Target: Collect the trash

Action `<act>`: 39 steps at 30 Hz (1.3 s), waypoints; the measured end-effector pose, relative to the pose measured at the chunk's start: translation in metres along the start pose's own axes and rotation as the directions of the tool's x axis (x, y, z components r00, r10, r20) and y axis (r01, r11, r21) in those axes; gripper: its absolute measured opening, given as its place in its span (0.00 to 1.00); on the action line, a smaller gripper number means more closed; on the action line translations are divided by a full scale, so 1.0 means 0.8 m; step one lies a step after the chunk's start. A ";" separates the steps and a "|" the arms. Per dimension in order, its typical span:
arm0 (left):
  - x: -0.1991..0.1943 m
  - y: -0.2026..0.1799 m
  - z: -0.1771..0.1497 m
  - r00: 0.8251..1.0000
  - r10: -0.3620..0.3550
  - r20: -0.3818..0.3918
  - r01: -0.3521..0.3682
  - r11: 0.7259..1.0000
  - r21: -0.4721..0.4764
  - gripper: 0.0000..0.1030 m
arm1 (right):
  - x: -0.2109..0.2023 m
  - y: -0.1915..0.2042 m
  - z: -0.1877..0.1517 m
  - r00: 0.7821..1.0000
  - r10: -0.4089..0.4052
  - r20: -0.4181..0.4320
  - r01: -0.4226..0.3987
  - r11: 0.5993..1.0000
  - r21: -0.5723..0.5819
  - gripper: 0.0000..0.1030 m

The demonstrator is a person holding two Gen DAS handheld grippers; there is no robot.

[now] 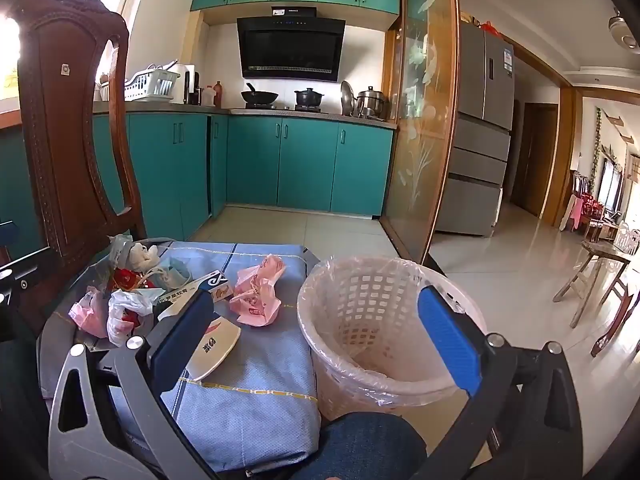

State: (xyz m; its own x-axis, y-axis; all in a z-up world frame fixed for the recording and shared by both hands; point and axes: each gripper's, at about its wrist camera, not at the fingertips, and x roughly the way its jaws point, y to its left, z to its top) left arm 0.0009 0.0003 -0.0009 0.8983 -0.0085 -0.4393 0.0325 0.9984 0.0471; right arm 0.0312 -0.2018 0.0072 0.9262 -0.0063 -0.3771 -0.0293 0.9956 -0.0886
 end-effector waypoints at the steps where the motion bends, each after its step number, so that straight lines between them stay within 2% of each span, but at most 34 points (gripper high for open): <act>1: 0.001 0.000 0.000 1.000 -0.003 -0.003 0.003 1.000 0.000 0.98 | 0.000 0.001 0.000 1.000 0.000 -0.002 0.000 1.000 -0.002 0.98; 7: -0.010 0.010 -0.003 1.000 0.000 0.009 0.000 1.000 -0.008 0.98 | -0.003 0.003 0.000 1.000 -0.004 0.000 0.004 1.000 -0.008 0.98; 39: -0.011 -0.009 -0.014 1.000 0.006 -0.014 -0.006 1.000 -0.001 0.98 | -0.004 0.001 -0.004 1.000 -0.011 0.004 0.011 1.000 -0.012 0.98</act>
State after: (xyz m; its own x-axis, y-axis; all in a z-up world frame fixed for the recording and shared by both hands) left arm -0.0120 -0.0062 -0.0071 0.8921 -0.0014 -0.4518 0.0265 0.9984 0.0493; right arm 0.0267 -0.2016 0.0054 0.9281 -0.0165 -0.3720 -0.0238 0.9943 -0.1035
